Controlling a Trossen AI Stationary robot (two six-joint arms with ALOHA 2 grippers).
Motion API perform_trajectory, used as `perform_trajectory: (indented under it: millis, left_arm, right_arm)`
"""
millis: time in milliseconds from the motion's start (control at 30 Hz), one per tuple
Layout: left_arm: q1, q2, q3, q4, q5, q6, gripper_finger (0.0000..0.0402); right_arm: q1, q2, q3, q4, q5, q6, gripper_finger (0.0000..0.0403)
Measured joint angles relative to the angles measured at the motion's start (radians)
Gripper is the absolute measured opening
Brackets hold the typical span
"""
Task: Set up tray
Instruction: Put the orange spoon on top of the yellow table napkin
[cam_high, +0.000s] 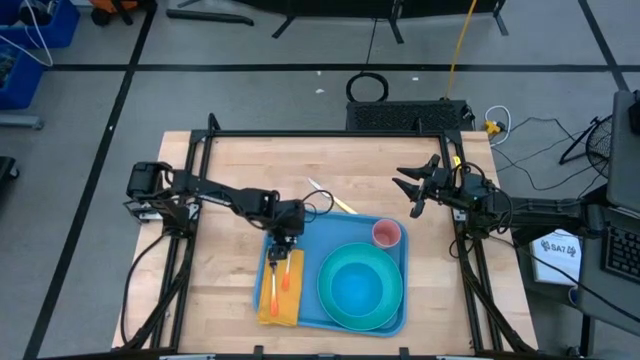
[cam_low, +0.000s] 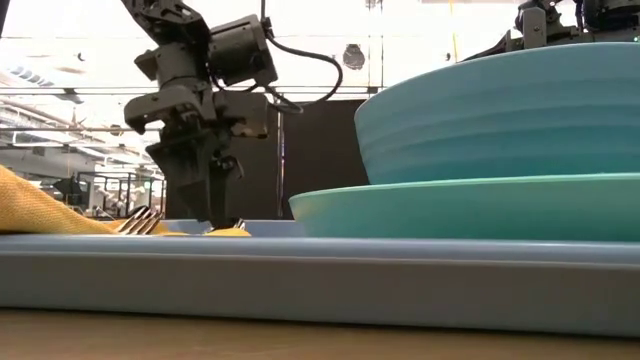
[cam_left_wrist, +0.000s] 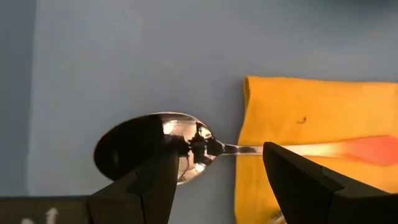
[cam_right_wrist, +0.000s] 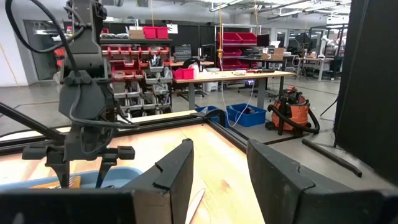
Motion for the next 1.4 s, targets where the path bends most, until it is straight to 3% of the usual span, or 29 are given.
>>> perform_trajectory:
  millis: [200, 733, 1133, 1400]
  left_arm:
    - [-0.011, 0.000, -0.027, 0.027, 0.005, -0.029, 0.0239]
    - [-0.013, 0.000, -0.044, 0.052, 0.278, -0.063, 0.0239]
    - [-0.016, -0.002, -0.043, 0.073, 0.040, -0.032, 0.0239]
    - [-0.015, 0.036, -0.046, 0.082, 0.111, -0.057, 0.0239]
  right_arm:
    - [0.000, 0.000, 0.000, 0.015, 0.000, 0.001, 0.0141]
    - [0.000, 0.000, 0.000, 0.015, -0.001, 0.001, 0.0141]
    - [0.000, 0.000, 0.000, 0.015, -0.001, 0.001, 0.0141]
    - [0.000, 0.000, 0.000, 0.014, -0.001, 0.002, 0.0141]
